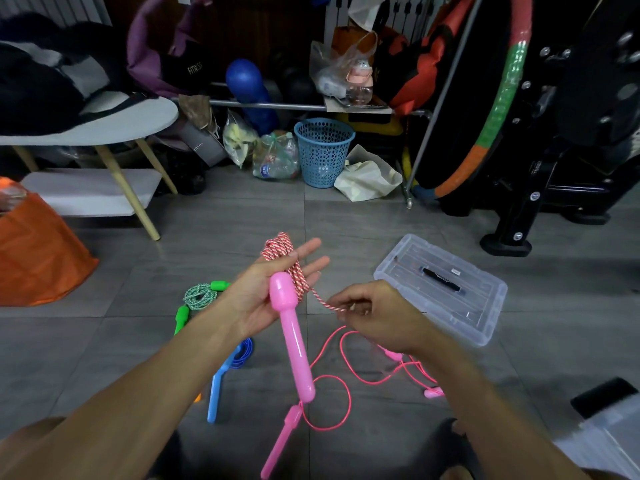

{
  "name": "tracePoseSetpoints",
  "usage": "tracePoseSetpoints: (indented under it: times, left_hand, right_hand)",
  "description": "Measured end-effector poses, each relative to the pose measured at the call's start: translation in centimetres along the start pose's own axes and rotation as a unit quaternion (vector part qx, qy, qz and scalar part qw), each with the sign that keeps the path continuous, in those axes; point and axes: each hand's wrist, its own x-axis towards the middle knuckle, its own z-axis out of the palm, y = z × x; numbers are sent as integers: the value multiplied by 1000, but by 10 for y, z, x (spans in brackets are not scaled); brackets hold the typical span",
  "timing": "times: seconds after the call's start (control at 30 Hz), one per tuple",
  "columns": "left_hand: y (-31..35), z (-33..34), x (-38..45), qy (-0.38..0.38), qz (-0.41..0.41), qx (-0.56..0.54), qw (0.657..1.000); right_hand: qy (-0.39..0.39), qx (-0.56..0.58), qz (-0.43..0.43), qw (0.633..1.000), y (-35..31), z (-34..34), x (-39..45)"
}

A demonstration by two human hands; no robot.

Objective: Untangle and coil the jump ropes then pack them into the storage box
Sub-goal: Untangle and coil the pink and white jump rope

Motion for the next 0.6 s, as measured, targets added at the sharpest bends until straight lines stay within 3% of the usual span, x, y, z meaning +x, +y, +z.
tracePoseSetpoints:
  times: [0.1, 0.23, 0.37, 0.47, 0.53, 0.6]
  left_hand:
    - [-5, 0, 4, 26, 25, 56, 998]
    - [-18, 1, 5, 32, 64, 255, 964]
    - [-26, -10, 11, 41, 60, 403, 912]
    - [-28, -3, 4, -5, 24, 521, 853]
    - [-32, 1, -2, -49, -16, 600, 798]
    - [-35, 4, -6, -110, -64, 622, 773]
  right_hand:
    - [-98, 42, 33, 994, -4, -4, -8]
    - [-156, -18, 99, 983, -8, -8, -14]
    - [-131, -106, 114, 979, -10, -12, -16]
    - [-105, -42, 68, 991, -17, -12, -18]
    - [-49, 22, 33, 998, -18, -12, -18]
    - [29, 51, 23, 998, -13, -15, -15]
